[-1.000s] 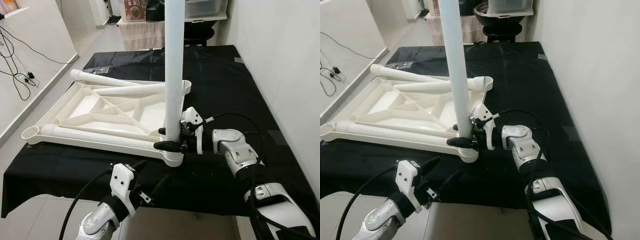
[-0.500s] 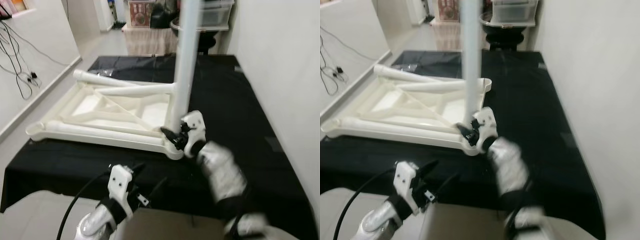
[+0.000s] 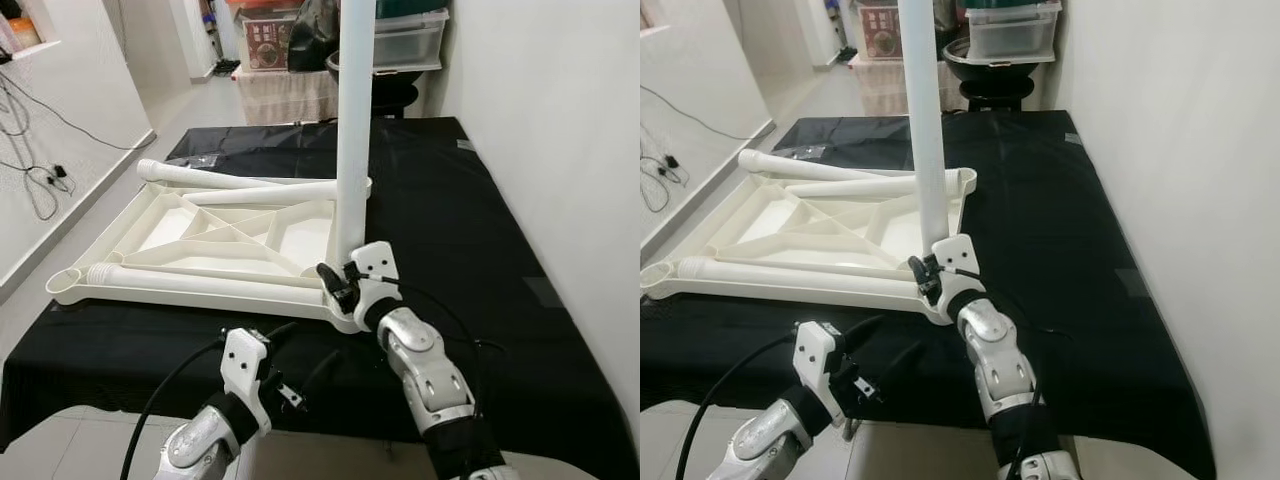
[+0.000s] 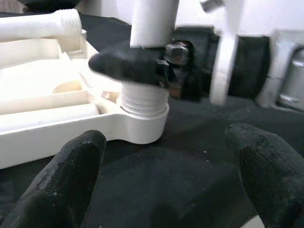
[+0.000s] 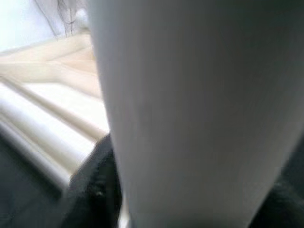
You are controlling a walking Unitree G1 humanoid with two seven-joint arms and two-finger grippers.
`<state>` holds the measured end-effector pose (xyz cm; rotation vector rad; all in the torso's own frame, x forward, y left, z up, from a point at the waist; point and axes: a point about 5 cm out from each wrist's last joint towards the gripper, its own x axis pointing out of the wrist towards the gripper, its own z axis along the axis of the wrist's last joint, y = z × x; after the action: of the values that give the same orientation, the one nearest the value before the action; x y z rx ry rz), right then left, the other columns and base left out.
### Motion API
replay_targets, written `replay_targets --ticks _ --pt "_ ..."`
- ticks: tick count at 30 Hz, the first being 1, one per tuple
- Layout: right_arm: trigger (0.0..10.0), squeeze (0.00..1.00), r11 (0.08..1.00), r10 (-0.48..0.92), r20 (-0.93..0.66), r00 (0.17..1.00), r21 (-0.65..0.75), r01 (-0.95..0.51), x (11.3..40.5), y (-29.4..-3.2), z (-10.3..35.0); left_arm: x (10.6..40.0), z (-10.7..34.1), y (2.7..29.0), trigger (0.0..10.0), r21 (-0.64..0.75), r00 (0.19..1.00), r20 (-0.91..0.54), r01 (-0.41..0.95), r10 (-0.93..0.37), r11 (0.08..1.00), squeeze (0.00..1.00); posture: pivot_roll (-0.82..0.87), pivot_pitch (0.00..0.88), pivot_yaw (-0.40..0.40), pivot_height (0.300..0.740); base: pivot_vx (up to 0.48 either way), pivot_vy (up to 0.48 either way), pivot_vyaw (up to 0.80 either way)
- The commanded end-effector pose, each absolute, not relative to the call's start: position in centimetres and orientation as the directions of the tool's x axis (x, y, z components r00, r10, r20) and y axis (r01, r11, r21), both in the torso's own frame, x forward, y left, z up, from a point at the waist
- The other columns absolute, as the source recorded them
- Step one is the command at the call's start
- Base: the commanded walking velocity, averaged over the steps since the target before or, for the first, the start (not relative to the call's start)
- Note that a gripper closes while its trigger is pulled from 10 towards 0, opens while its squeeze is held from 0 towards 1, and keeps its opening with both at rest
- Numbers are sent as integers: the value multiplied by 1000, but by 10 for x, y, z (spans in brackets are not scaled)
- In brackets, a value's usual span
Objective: Building children table
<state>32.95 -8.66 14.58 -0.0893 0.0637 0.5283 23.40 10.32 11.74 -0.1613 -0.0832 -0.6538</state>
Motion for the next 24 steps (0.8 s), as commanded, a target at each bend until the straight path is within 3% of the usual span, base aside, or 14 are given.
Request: replay_targets --ticks 1,3,4,5,6,14,18,19,21,22,24 --pt "10000 1000 734 674 -76 734 -44 -678 322 -68 149 233 114 105 10000 -118 798 118 602 -591 789 0 28 67 50 740 0 0 0" --pt "10000 1000 611 788 -50 613 -59 -790 322 -68 157 234 114 104 10000 -119 795 118 606 -594 787 0 28 63 49 740 0 0 0" --pt "10000 1000 611 788 -50 613 -59 -790 322 -68 157 234 114 104 10000 -119 795 118 606 -594 787 0 28 63 49 740 0 0 0" --pt "10000 902 572 816 -47 576 -74 -817 324 -71 160 235 113 104 10000 -119 794 119 607 -596 786 0 32 59 48 740 0 0 0" --pt "10000 0 515 852 -58 521 -95 -852 326 -74 162 235 113 103 10000 -119 794 119 608 -597 785 0 34 55 47 740 0 0 0" --pt "10000 0 242 953 -160 256 -98 -965 336 -92 173 237 113 102 10000 -117 796 122 605 -593 788 0 45 50 47 740 0 0 0" --pt "10000 0 188 967 -167 193 -45 -981 340 -93 175 238 112 101 10000 -116 796 123 605 -593 788 0 47 50 48 740 0 0 0" --pt "4471 0 170 966 -189 175 -44 -985 343 -94 172 238 112 101 10000 -116 796 122 605 -593 788 0 47 50 48 740 0 0 0" --pt "4471 0 162 966 -194 169 -48 -986 344 -95 171 238 112 101 10000 -115 796 123 605 -593 788 0 47 50 48 740 0 0 0" --pt "0 0 180 964 -191 186 -46 -983 347 -96 171 238 112 100 10000 -115 796 123 605 -593 788 0 54 54 45 740 0 0 0" --pt "0 0 210 960 -179 215 -45 -977 350 -96 170 237 112 100 10000 -116 796 123 605 -593 788 0 54 57 46 740 0 0 0"
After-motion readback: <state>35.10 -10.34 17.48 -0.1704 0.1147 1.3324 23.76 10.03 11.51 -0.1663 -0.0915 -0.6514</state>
